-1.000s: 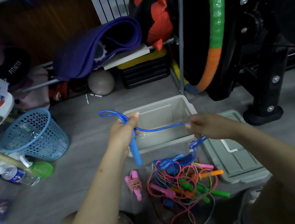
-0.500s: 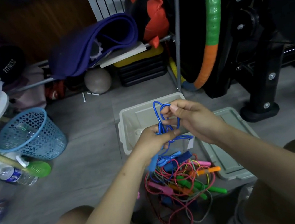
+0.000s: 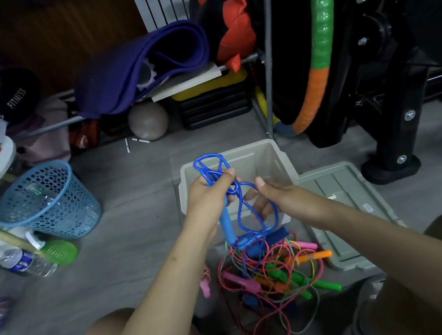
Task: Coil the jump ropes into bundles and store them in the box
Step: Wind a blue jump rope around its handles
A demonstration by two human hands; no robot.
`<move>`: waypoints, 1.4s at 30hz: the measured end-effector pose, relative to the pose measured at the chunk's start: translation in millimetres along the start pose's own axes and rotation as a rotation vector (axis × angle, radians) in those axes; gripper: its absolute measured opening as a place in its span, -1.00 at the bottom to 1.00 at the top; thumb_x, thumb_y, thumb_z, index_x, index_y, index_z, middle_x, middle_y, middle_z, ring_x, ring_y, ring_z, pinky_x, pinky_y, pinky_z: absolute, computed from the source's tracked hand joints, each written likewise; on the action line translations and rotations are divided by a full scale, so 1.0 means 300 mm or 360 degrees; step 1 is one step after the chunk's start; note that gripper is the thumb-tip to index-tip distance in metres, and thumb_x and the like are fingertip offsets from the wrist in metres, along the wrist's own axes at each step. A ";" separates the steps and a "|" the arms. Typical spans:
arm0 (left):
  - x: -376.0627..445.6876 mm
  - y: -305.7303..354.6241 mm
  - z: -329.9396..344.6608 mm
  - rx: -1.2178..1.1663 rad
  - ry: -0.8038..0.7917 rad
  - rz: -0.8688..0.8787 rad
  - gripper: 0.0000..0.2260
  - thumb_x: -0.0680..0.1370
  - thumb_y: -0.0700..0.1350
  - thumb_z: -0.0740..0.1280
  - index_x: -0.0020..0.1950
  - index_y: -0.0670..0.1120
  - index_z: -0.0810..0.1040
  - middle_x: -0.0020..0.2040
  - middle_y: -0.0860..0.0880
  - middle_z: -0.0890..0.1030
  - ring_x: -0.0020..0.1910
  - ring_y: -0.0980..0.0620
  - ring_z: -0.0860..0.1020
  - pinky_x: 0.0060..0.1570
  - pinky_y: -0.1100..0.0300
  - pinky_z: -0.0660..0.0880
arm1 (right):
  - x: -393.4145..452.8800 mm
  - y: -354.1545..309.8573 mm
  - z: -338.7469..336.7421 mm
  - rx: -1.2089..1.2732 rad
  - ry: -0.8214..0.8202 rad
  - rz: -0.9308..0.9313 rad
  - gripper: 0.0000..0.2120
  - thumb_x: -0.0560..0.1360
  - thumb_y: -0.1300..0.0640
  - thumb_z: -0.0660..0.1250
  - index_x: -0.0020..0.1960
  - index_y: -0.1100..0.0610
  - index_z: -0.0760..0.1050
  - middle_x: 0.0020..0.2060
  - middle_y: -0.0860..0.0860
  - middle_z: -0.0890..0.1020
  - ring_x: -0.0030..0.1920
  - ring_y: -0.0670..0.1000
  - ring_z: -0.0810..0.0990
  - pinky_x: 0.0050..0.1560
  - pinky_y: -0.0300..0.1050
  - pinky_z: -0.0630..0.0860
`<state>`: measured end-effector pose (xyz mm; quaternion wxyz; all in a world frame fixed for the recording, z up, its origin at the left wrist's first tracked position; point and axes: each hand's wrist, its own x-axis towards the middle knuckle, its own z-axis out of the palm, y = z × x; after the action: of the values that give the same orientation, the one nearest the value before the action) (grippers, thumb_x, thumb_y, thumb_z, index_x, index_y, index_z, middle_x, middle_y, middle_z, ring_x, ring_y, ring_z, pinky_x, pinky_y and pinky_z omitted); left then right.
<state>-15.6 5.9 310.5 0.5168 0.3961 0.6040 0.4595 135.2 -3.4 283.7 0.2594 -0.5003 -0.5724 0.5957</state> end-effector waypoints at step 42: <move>0.044 -0.014 -0.105 -0.0125 0.0162 -0.0061 -0.83 0.58 -0.11 0.30 -0.20 -0.09 0.52 -0.44 0.09 0.57 -0.57 0.17 0.43 -0.51 0.35 0.41 | 0.011 0.015 -0.111 -0.0089 0.0265 0.0383 -0.90 0.61 0.24 0.12 0.00 0.19 0.40 -0.33 0.08 0.61 -0.41 -0.04 0.56 -0.31 -0.15 0.29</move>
<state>-48.8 12.7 304.5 0.5094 0.3400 0.6184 0.4924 164.9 12.6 283.6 0.2186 -0.6200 -0.5011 0.5627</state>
